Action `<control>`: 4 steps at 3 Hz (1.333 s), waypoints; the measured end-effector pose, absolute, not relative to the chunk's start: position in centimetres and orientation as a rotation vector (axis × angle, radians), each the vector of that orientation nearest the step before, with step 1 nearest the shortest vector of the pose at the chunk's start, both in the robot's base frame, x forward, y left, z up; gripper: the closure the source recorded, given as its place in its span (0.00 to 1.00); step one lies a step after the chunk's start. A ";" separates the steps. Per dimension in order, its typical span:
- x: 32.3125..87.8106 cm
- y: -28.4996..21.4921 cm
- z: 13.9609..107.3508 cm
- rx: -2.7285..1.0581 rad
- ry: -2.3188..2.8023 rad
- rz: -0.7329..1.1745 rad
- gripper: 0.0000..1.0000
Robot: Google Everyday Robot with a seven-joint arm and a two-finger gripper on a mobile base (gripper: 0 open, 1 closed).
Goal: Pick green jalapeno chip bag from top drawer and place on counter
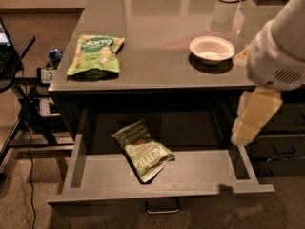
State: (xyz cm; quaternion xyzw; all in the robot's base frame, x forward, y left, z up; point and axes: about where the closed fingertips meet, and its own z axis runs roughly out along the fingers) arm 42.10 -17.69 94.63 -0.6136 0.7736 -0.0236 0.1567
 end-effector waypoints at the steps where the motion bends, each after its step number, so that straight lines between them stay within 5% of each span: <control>1: 41.1 -14.4 91.4 -1.814 2.208 -0.032 0.00; 4: 42.4 -10.5 84.4 -1.757 2.275 0.006 0.00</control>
Offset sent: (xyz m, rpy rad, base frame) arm -0.0071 0.0290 -0.0256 -0.0010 0.0265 0.0303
